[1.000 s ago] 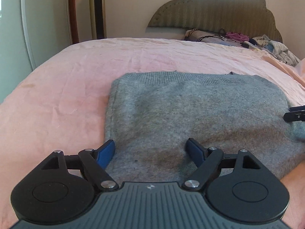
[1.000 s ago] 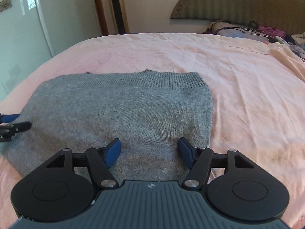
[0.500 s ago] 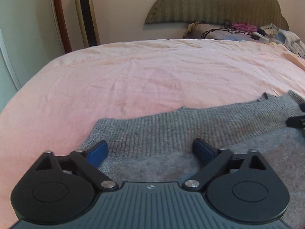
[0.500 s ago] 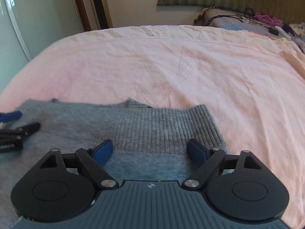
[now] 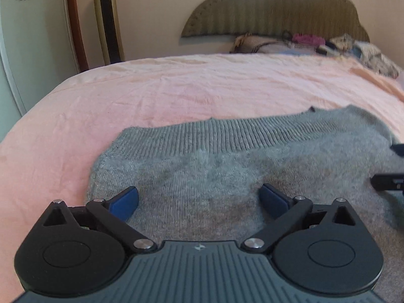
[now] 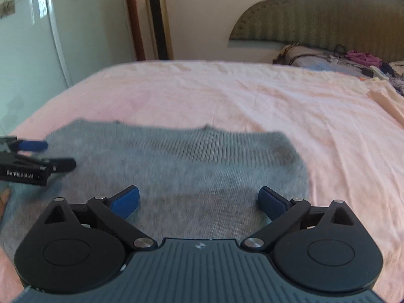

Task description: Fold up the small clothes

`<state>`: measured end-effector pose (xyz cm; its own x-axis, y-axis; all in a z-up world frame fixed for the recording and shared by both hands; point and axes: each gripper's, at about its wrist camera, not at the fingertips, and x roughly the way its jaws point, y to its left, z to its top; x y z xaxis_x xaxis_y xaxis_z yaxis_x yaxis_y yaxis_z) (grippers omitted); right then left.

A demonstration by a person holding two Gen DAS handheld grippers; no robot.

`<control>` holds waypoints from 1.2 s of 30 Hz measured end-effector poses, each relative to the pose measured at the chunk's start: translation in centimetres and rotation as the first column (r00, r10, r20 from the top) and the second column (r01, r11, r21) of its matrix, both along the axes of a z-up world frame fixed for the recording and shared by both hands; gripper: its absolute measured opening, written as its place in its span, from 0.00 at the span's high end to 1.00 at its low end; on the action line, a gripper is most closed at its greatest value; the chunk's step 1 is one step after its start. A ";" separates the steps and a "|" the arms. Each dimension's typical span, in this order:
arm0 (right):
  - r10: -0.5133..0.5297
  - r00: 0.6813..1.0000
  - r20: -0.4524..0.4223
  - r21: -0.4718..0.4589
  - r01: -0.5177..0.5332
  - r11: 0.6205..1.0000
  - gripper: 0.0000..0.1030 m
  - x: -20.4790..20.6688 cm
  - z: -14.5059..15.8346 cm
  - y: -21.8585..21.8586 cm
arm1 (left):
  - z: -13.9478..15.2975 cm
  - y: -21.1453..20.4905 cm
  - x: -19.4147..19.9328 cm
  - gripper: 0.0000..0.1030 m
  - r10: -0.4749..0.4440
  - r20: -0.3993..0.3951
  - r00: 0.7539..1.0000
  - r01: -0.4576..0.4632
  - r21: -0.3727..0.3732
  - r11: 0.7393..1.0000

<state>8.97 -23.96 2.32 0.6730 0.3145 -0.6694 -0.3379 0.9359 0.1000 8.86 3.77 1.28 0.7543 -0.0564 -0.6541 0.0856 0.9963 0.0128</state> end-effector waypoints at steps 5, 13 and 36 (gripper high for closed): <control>-0.047 0.999 -0.001 -0.003 0.047 0.999 0.05 -0.3 -0.1 -1.8 | 2.0 0.1 -1.5 0.01 0.065 -0.029 0.997 -0.064 0.046 0.997; 0.057 0.998 0.024 -0.089 -0.055 0.995 0.00 -4.2 -0.6 1.8 | -0.1 -1.4 -7.9 0.00 -0.102 0.001 0.995 0.102 0.010 0.995; -0.181 0.935 -0.305 0.572 0.332 0.750 0.00 -11.3 -1.3 -9.8 | -0.6 10.0 -16.3 0.01 0.306 -0.269 0.913 -0.375 -0.849 0.373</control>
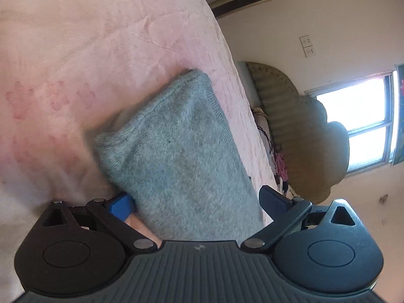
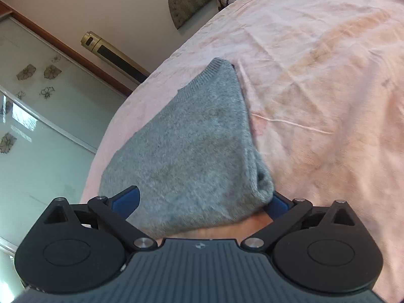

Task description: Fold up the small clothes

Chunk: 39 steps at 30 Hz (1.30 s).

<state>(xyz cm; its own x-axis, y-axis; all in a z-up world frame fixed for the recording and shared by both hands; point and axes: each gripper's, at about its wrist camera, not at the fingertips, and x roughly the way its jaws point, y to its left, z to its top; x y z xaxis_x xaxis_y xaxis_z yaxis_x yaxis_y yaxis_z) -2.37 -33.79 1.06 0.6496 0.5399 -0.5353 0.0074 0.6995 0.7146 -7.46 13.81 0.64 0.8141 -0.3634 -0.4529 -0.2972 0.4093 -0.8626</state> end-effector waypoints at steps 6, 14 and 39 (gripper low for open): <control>0.002 1.000 -0.022 0.049 -0.001 0.999 0.31 2.9 -0.5 0.8 | -0.7 -0.3 1.1 0.70 0.021 -0.080 0.997 -0.012 0.109 0.994; 0.046 0.998 -0.045 0.060 -0.043 0.997 0.89 2.3 -0.5 -0.2 | 1.3 0.9 0.6 0.96 -0.022 -0.047 0.999 0.030 0.190 0.981; -0.035 0.990 0.140 0.090 0.023 0.996 0.15 1.5 3.9 -4.0 | 5.6 -7.0 3.1 0.96 -0.117 -0.015 0.993 0.102 0.610 0.786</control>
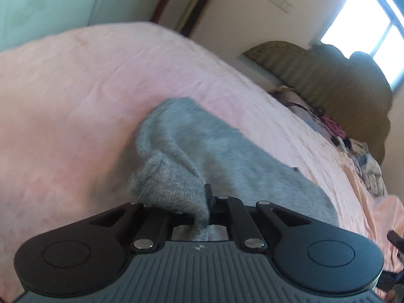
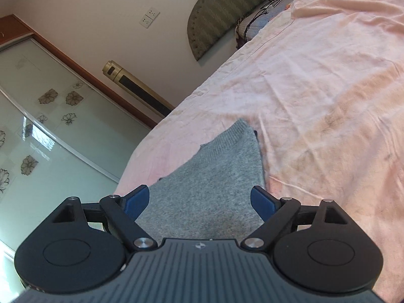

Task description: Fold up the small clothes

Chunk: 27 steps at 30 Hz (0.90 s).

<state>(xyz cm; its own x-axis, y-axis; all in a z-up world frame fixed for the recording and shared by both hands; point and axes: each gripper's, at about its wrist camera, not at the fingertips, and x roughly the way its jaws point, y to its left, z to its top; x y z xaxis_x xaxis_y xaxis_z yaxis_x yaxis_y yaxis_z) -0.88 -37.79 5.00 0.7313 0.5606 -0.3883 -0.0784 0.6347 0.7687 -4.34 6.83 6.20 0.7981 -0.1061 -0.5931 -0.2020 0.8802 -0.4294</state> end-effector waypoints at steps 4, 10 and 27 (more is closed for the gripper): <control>0.051 0.999 -0.015 0.158 -0.048 0.986 0.13 2.0 -0.5 -0.9 | 3.2 -9.9 1.9 0.96 -0.304 0.105 0.947 0.280 0.193 0.940; 0.162 0.985 -0.064 0.299 -0.135 0.945 0.10 6.8 -2.0 -1.4 | -1.8 -20.7 0.7 0.95 -0.617 -0.021 0.787 0.588 0.328 0.739; 0.249 0.944 -0.217 0.002 -0.254 0.967 0.85 14.2 -3.3 1.3 | -2.0 -25.1 -0.8 0.95 -0.693 -0.062 0.718 0.634 0.469 0.615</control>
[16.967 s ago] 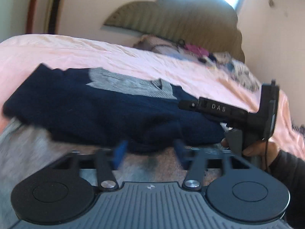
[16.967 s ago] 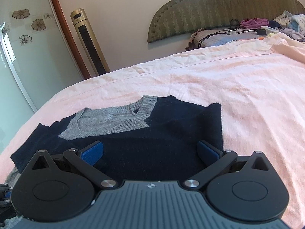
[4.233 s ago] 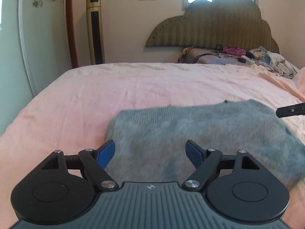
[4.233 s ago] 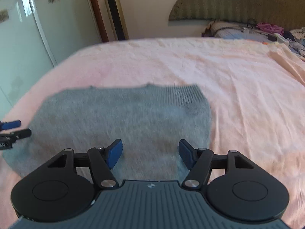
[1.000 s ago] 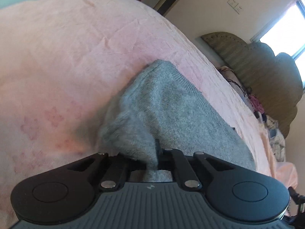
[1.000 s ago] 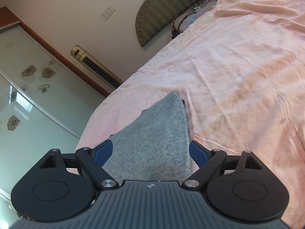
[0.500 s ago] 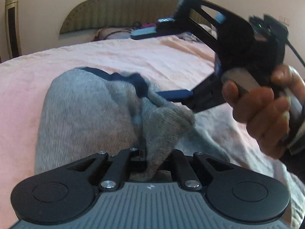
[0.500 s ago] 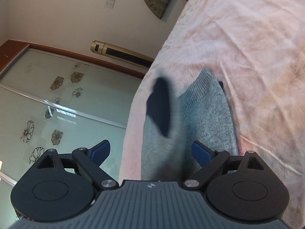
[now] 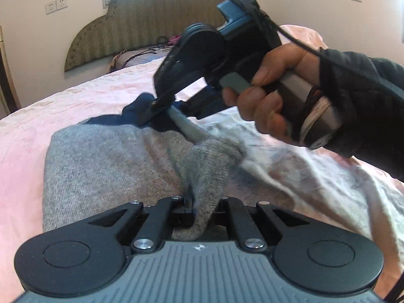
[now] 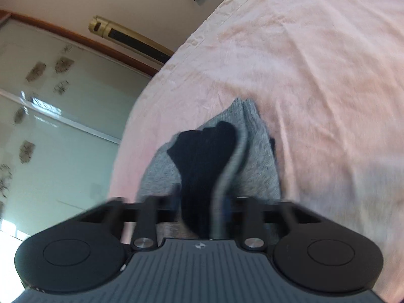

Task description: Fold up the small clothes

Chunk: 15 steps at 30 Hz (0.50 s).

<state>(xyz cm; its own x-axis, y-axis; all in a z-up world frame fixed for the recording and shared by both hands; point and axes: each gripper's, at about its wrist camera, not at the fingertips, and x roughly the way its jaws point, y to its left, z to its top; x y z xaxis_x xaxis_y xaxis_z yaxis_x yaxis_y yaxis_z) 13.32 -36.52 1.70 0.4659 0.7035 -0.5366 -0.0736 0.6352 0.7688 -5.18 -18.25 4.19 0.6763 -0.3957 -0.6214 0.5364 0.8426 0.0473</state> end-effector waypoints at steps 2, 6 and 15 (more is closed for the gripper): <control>0.040 0.996 0.076 -0.076 -0.034 0.997 0.85 -0.5 1.3 0.7 | 0.2 -0.5 0.0 0.95 -0.026 -0.006 1.000 0.026 -0.023 0.999; 0.013 0.997 0.074 -0.152 -0.001 0.988 0.86 -0.4 0.7 -1.2 | -1.1 -0.9 0.5 0.87 -0.085 -0.040 0.996 0.085 -0.015 0.996; -0.114 0.981 0.160 0.002 0.115 0.993 0.07 -4.0 1.8 -5.3 | 2.2 12.4 0.4 0.19 -0.103 -0.142 0.984 0.053 -0.318 0.947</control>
